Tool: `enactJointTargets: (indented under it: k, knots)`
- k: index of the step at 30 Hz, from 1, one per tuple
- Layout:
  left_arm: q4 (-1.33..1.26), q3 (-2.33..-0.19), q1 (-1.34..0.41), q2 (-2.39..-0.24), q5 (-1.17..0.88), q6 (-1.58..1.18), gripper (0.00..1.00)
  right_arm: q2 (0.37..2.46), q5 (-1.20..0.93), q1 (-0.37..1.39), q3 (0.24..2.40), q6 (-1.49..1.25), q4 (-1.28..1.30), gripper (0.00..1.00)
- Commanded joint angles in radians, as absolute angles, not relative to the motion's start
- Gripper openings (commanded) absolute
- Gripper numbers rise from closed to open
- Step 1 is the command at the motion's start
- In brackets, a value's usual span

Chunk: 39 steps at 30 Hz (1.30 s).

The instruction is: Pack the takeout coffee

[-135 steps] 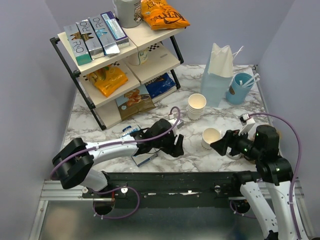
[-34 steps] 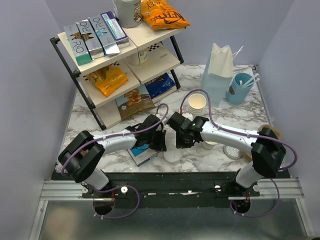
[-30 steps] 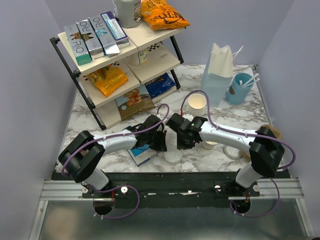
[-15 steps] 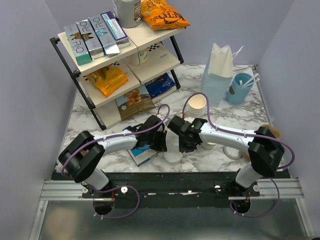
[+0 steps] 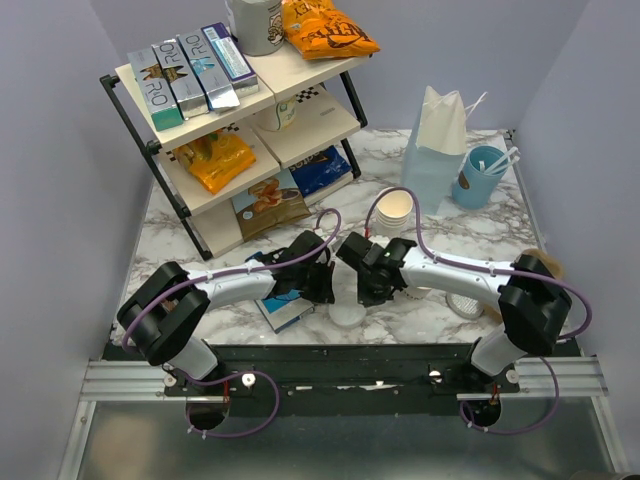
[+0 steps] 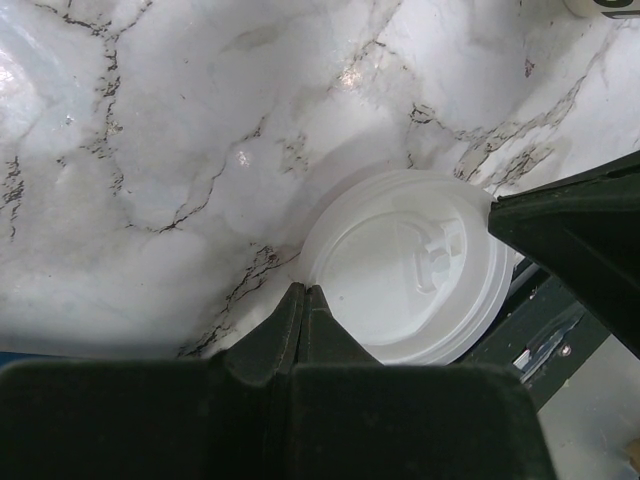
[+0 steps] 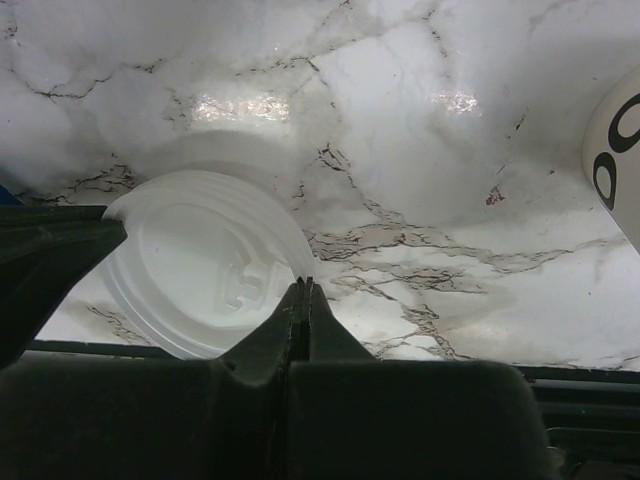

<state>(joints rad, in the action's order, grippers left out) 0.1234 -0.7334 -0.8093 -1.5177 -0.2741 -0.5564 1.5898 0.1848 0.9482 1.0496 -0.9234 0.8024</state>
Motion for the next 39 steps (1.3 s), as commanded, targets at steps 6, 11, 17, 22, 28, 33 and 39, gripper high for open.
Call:
enactJointTargets:
  k: [6, 11, 17, 22, 28, 33, 39]
  knots:
    - [0.156, -0.746, -0.827, -1.513, -0.244, -0.543, 0.0, 1.497, 0.192, 0.956, 1.055, -0.893, 0.769, 0.01]
    - [0.152, -0.742, -0.828, -1.499, -0.248, -0.545, 0.0, 1.459, 0.175, 0.963, 1.052, -0.85, 0.704, 0.01]
    - [0.15, -0.739, -0.83, -1.477, -0.25, -0.551, 0.0, 1.476, 0.173, 0.963, 1.066, -0.851, 0.727, 0.01]
    - [0.15, -0.736, -0.83, -1.439, -0.247, -0.552, 0.04, 1.474, 0.195, 0.965, 1.062, -0.877, 0.761, 0.01]
    - [0.156, -0.732, -0.83, -1.442, -0.229, -0.555, 0.03, 1.488, 0.199, 0.965, 1.048, -0.911, 0.798, 0.17]
    - [0.156, -0.732, -0.83, -1.459, -0.227, -0.558, 0.0, 1.497, 0.186, 0.965, 1.037, -0.93, 0.781, 0.36]
    - [0.146, -0.732, -0.83, -1.473, -0.258, -0.566, 0.0, 1.502, 0.199, 0.963, 1.045, -0.942, 0.819, 0.4]
